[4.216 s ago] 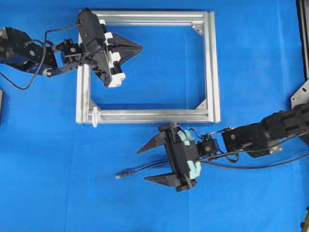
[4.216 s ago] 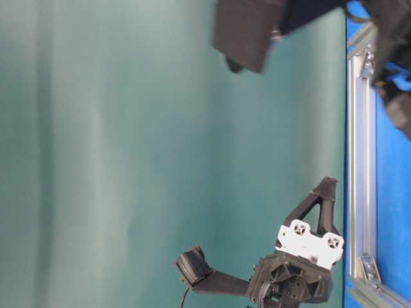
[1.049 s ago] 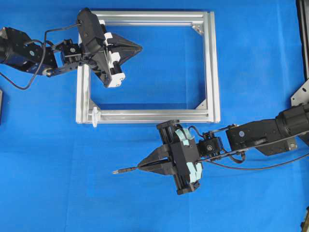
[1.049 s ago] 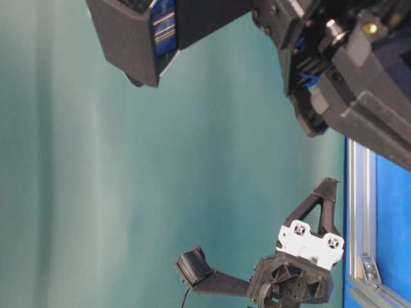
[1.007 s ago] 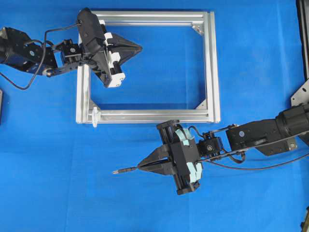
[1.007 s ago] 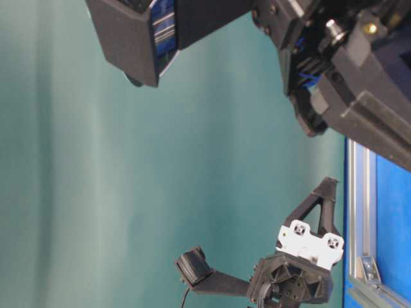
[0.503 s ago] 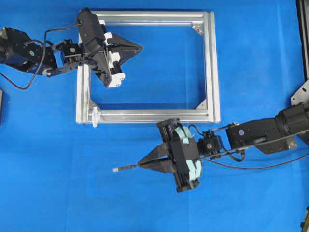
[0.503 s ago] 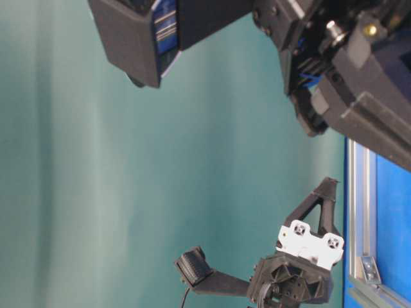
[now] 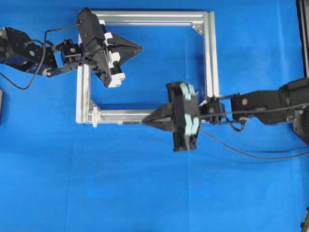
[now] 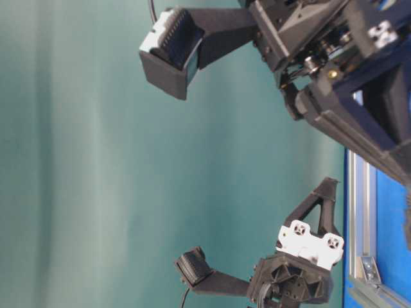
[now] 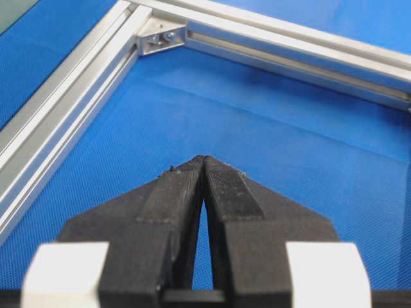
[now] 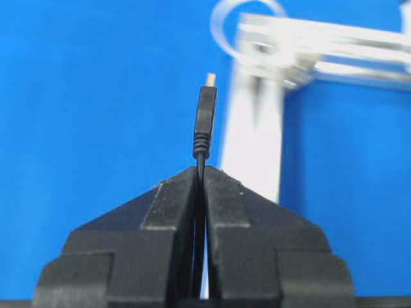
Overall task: Insert the wire through the string loop located on the left side.
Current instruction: 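Lift the cable and carry it left toward the white zip-tie loop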
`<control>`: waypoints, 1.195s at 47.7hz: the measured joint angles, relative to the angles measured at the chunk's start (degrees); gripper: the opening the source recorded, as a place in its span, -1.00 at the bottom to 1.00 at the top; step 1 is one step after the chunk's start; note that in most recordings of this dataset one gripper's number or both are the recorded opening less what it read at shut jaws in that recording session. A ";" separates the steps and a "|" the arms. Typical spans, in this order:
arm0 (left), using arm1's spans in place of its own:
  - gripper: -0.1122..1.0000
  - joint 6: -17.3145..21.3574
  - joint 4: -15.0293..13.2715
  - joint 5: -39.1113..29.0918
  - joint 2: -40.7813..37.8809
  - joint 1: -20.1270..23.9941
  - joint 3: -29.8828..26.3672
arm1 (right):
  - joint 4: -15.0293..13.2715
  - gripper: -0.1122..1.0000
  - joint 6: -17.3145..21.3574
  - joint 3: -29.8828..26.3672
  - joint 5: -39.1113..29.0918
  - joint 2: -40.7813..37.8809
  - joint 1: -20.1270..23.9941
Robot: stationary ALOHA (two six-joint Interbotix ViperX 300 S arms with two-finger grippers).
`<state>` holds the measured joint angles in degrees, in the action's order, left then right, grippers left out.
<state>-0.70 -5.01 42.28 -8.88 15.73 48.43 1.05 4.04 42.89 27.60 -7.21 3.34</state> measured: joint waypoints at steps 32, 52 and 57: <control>-0.80 0.00 -0.09 0.00 0.00 0.00 0.00 | -1.58 -0.80 -2.37 -0.79 1.23 -1.14 -2.29; -0.80 -0.09 -0.09 0.00 0.00 0.00 0.00 | -4.04 -0.80 -2.55 -7.03 1.58 -7.03 -2.37; -0.80 -0.09 -0.09 0.00 0.00 0.00 0.00 | -4.39 -0.80 -2.46 -8.09 1.58 -7.82 -2.46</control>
<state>-0.79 -5.10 42.28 -8.88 15.73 48.43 -3.34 1.58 34.80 29.18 -15.03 0.88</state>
